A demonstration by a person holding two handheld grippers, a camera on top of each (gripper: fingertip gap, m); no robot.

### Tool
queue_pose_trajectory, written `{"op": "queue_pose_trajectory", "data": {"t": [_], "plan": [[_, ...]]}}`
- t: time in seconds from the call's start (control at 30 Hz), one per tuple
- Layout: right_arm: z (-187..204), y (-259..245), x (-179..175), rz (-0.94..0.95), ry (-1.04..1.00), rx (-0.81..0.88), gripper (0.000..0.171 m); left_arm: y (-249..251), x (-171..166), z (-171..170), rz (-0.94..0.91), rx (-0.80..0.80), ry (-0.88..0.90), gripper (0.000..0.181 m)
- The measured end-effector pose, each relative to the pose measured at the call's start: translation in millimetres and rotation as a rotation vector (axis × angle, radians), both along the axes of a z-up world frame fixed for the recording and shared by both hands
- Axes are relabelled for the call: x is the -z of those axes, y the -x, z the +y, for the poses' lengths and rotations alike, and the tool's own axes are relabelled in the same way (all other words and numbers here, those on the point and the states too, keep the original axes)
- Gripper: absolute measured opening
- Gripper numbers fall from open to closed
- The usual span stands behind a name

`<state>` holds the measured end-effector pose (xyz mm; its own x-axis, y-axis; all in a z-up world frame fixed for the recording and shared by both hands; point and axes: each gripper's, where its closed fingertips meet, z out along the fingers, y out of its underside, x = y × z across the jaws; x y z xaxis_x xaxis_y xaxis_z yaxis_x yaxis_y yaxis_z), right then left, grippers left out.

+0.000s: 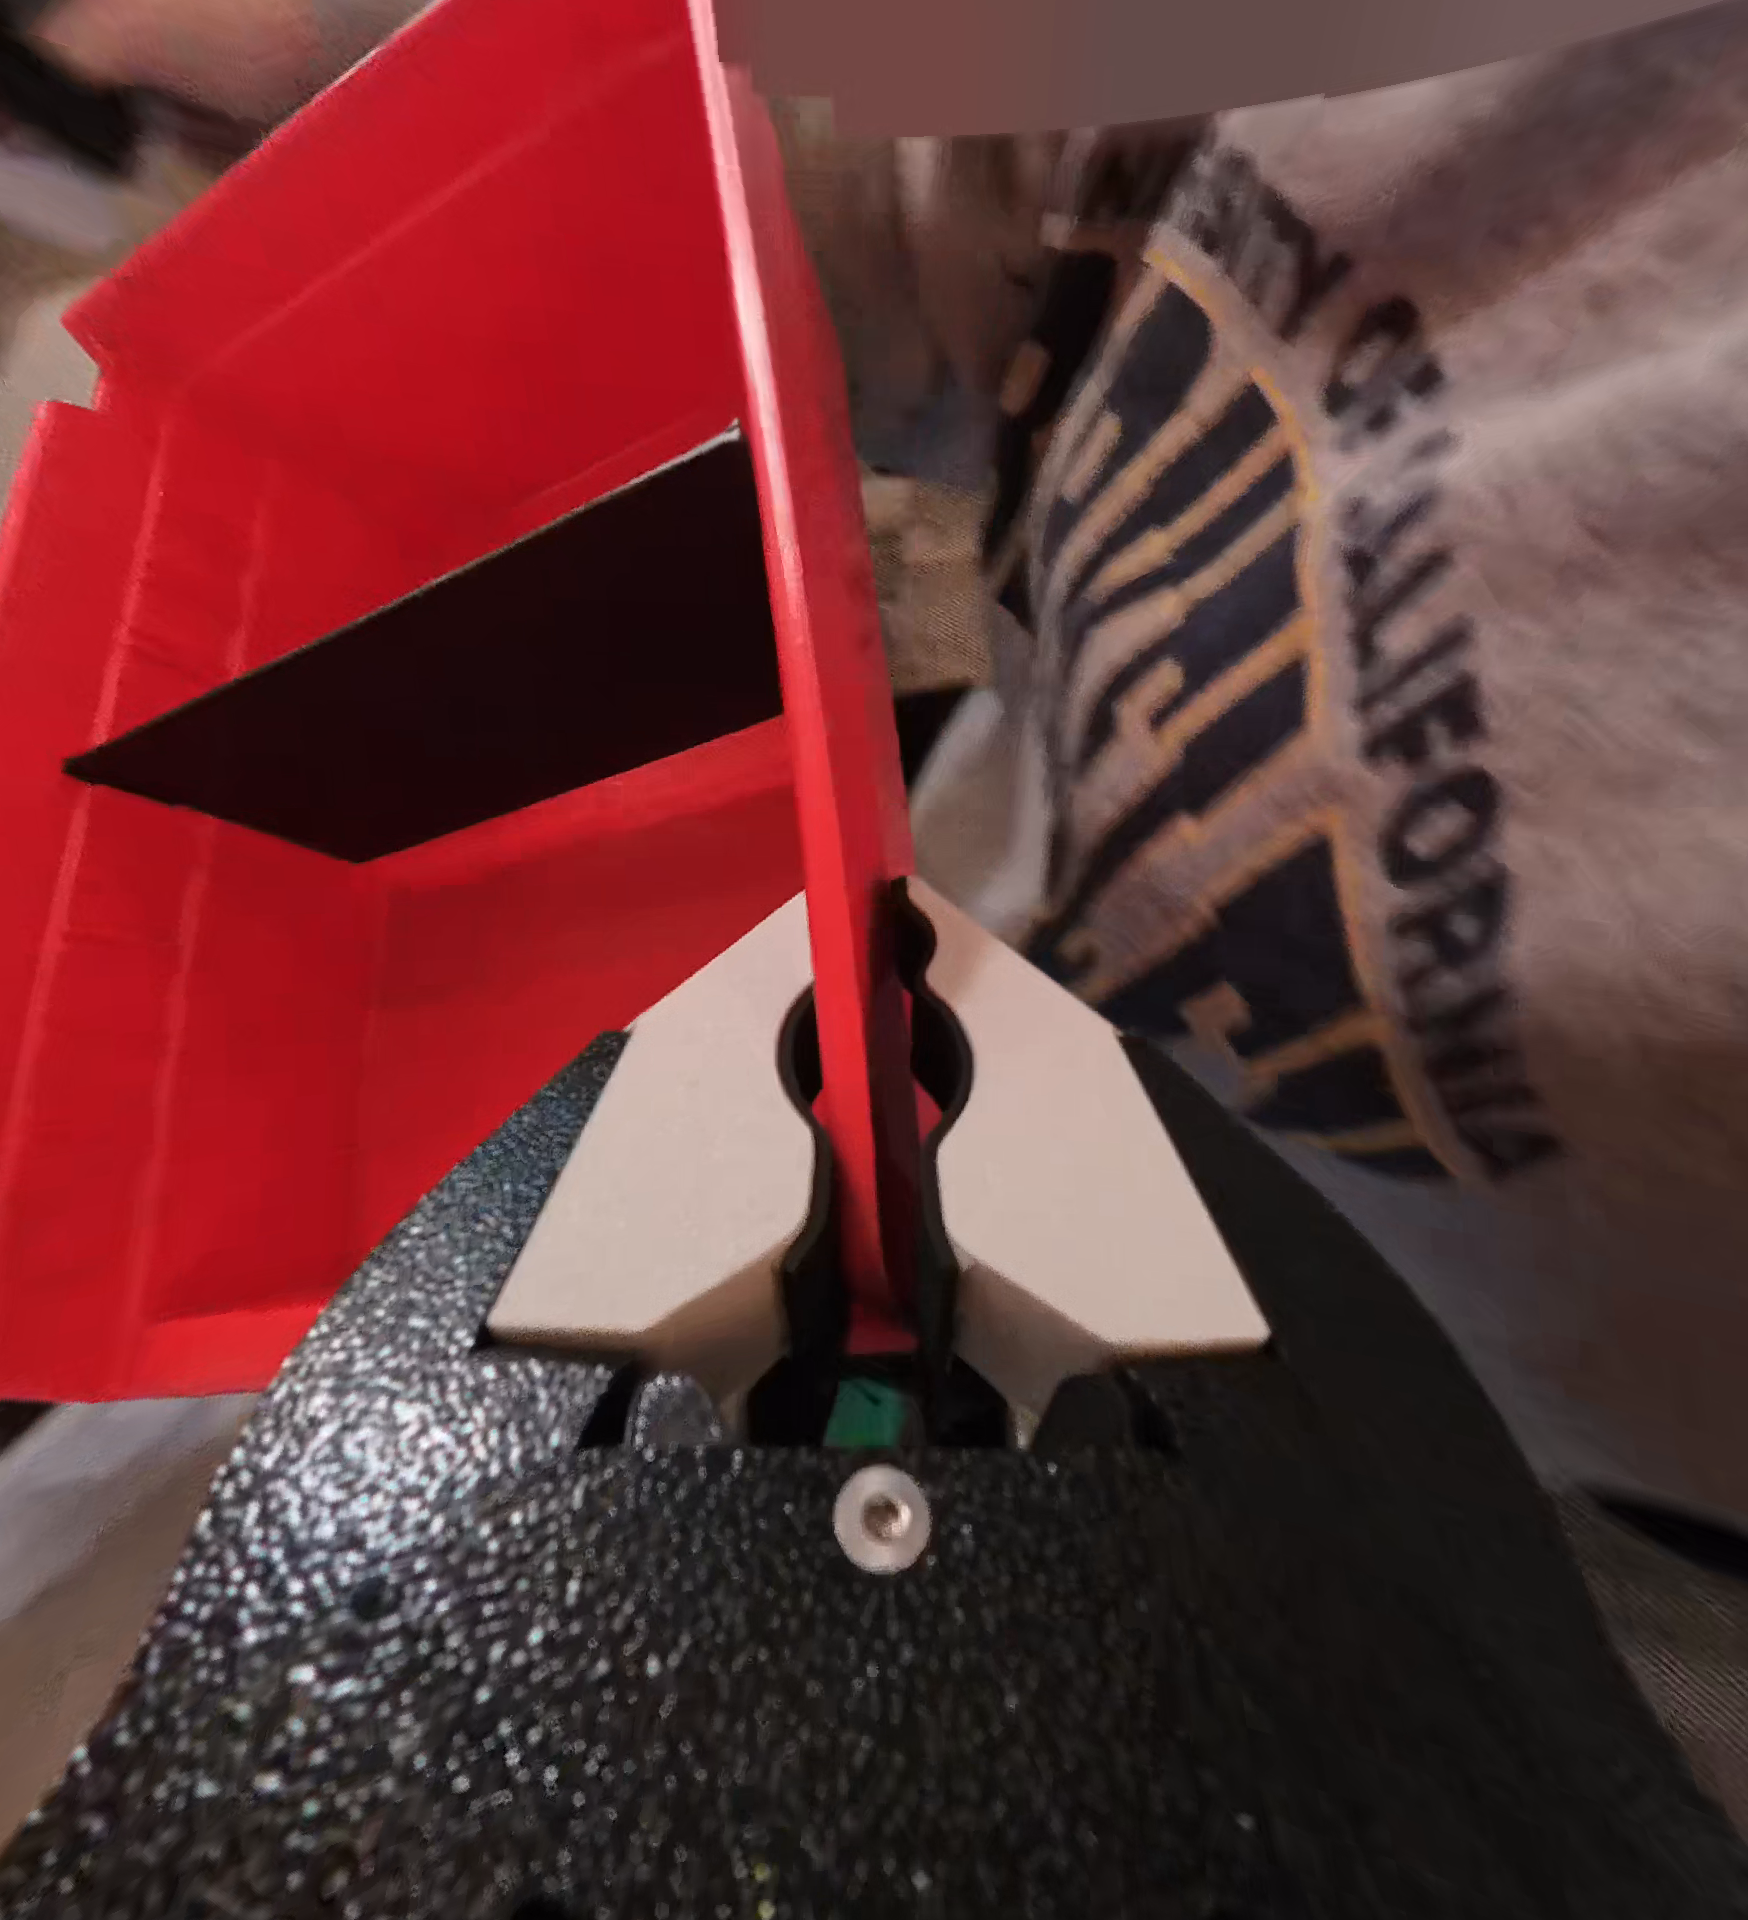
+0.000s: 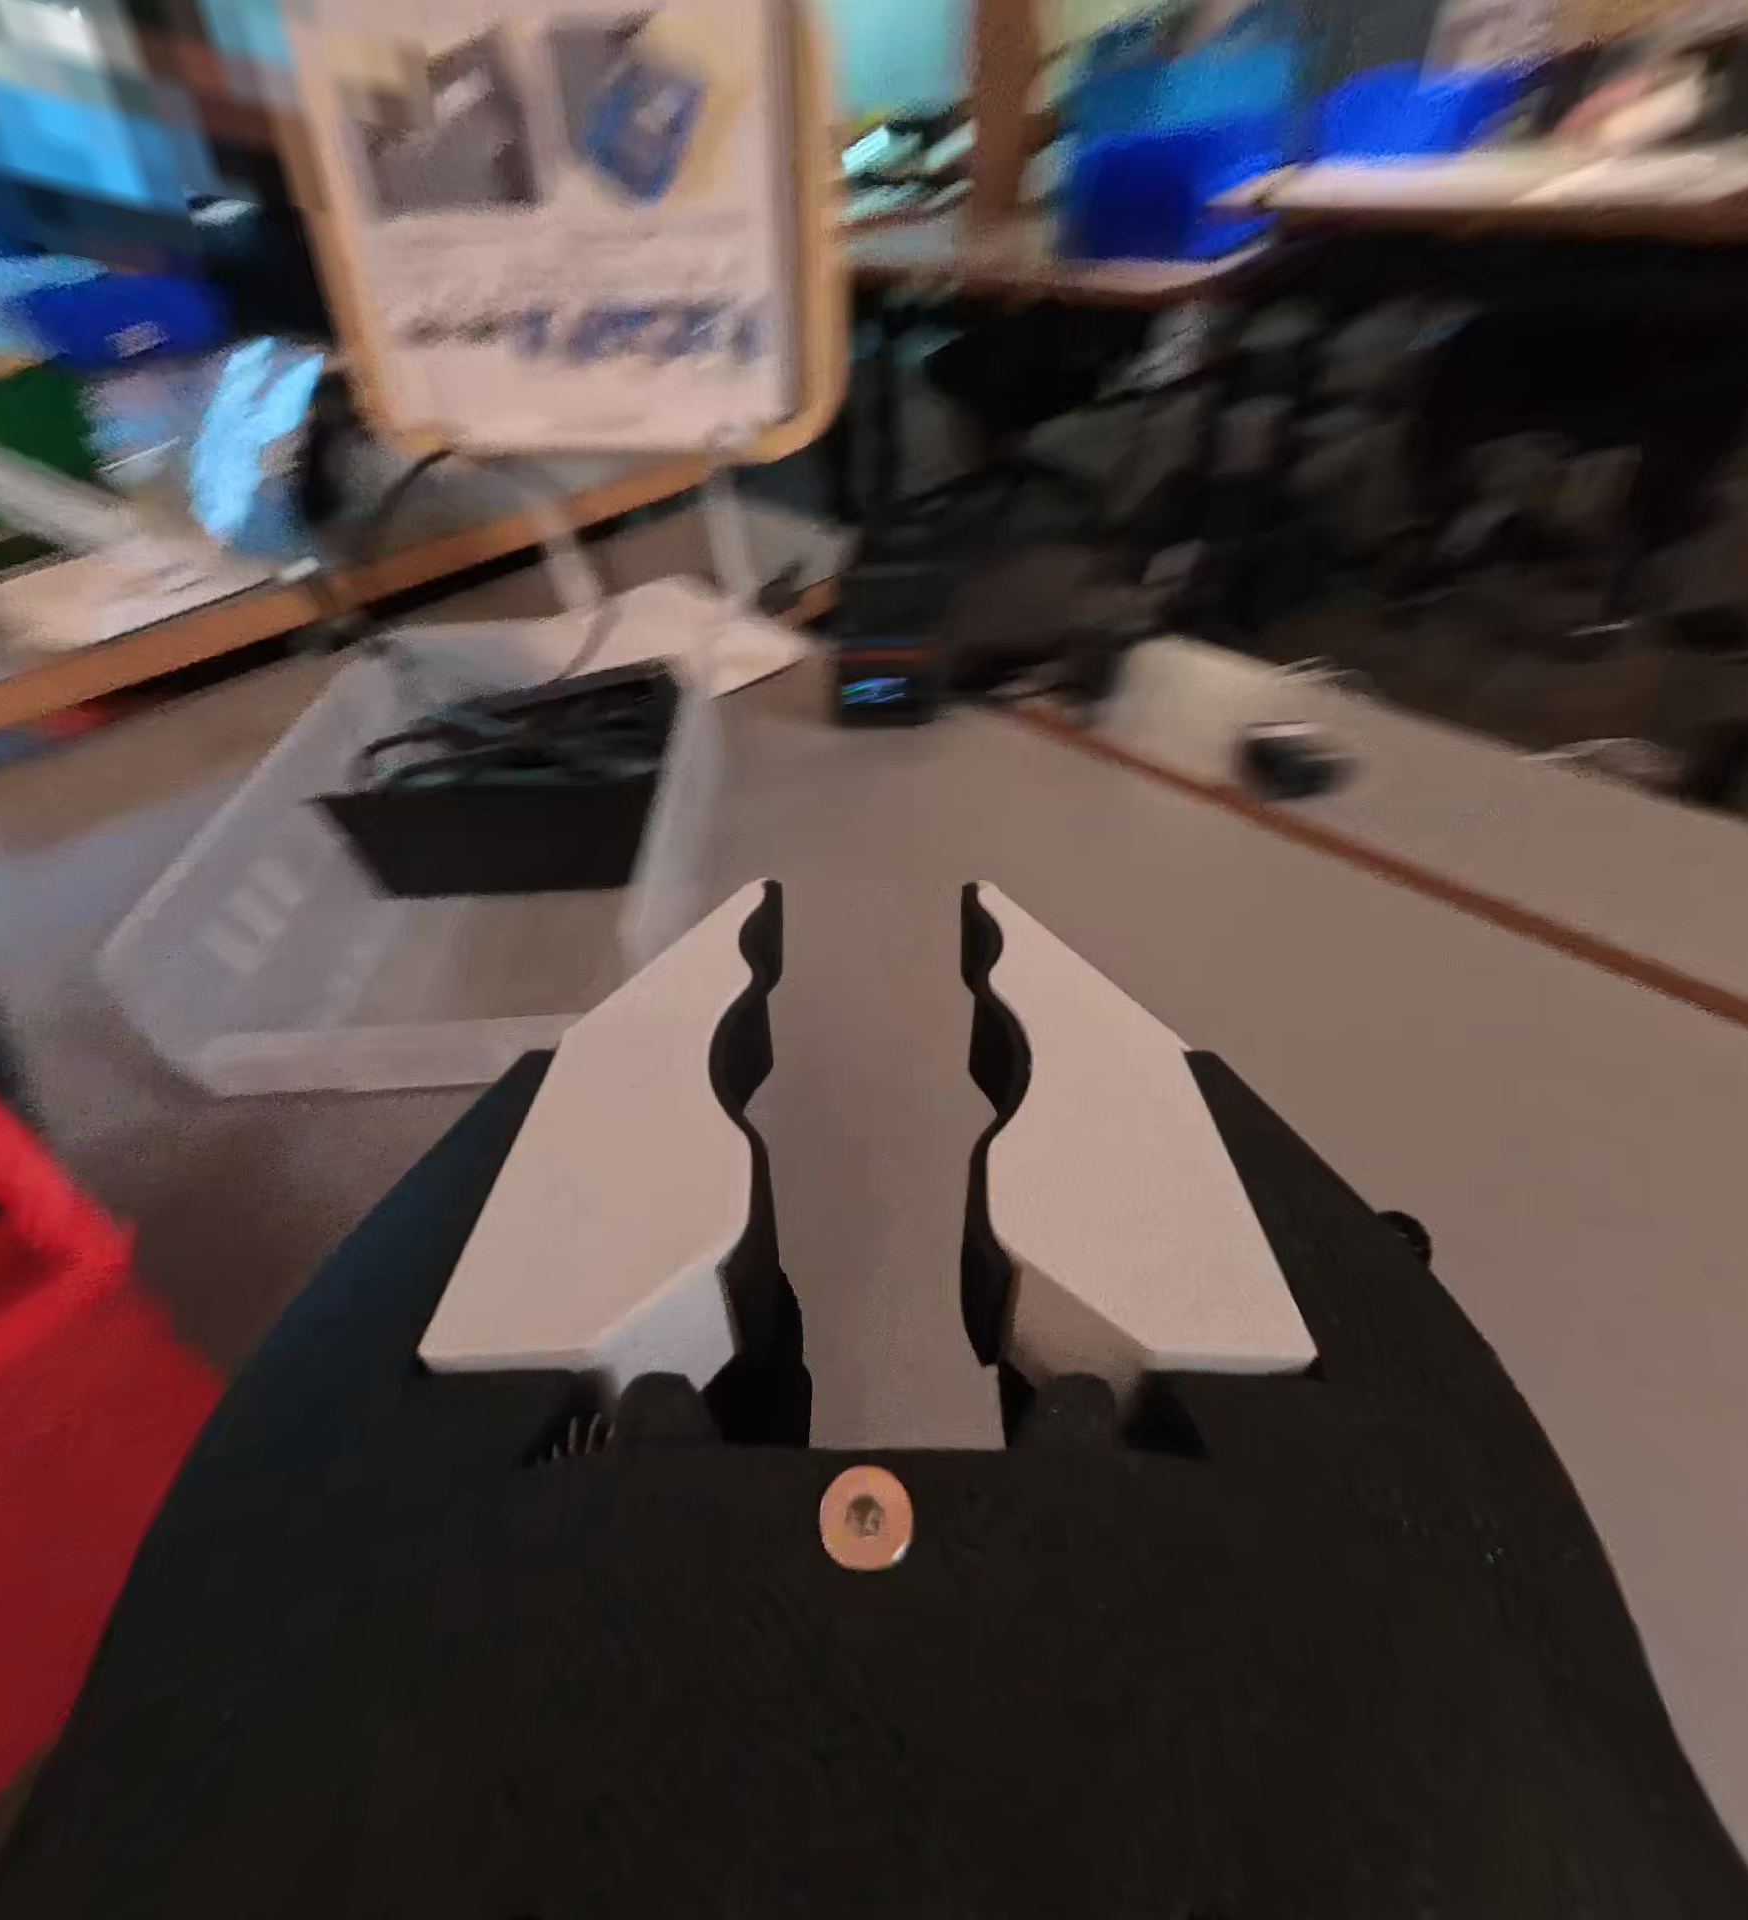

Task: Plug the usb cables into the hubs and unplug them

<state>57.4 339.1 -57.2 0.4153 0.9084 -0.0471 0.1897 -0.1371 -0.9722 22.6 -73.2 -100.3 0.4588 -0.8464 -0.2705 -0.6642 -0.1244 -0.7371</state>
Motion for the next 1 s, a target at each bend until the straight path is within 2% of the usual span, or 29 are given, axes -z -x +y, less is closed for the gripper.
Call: {"op": "queue_pose_trajectory", "data": {"t": [0.13,0.2,0.3,0.37,0.5,0.6,0.67,0.77,0.93,1.0], "plan": [[-3.4,-159.0,-20.4,-0.008,-0.195,0.399,0.032,-37.5,-11.4,71.2,-0.005,-0.049,-0.194,0.003],[-17.9,-233.4,-29.8,0.086,-0.212,0.574,0.029,-61.6,-19.7,110.3,-0.087,-0.078,-0.216,0.003],[-42.2,-309.0,-52.1,0.334,-0.238,0.69,0.027,-103.1,-21.3,170.9,-0.182,-0.095,-0.229,0.003],[-47.3,-331.8,-58.6,0.378,-0.217,0.7,0.03,-130.0,-11.4,211.6,-0.159,-0.095,-0.233,0.003],[-41.3,-331.4,-51.4,0.349,-0.206,0.677,0.03,-172.8,11.8,294.9,-0.073,-0.204,-0.24,0.003],[-30.9,-302.9,-40.5,0.339,-0.143,0.584,0.031,-189.7,33.7,351.9,-0.026,-0.298,-0.268,0.003],[-24.3,-280.6,-28.0,0.268,-0.115,0.533,0.032,-195.8,51.6,378.6,-0.007,-0.329,-0.233,0.003],[-15.5,-262.0,-14.8,0.179,-0.131,0.517,0.033,-203.1,76.6,402.8,-0.027,-0.361,-0.121,0.003],[-11.5,-253.6,-18.4,0.264,-0.124,0.483,0.041,-207.6,115.3,415.8,-0.016,-0.386,0.024,0.003],[-8.6,-253.5,-14.0,0.255,-0.11,0.485,0.042,-207.7,124.0,418.1,0.017,-0.384,-0.002,0.003]]}}
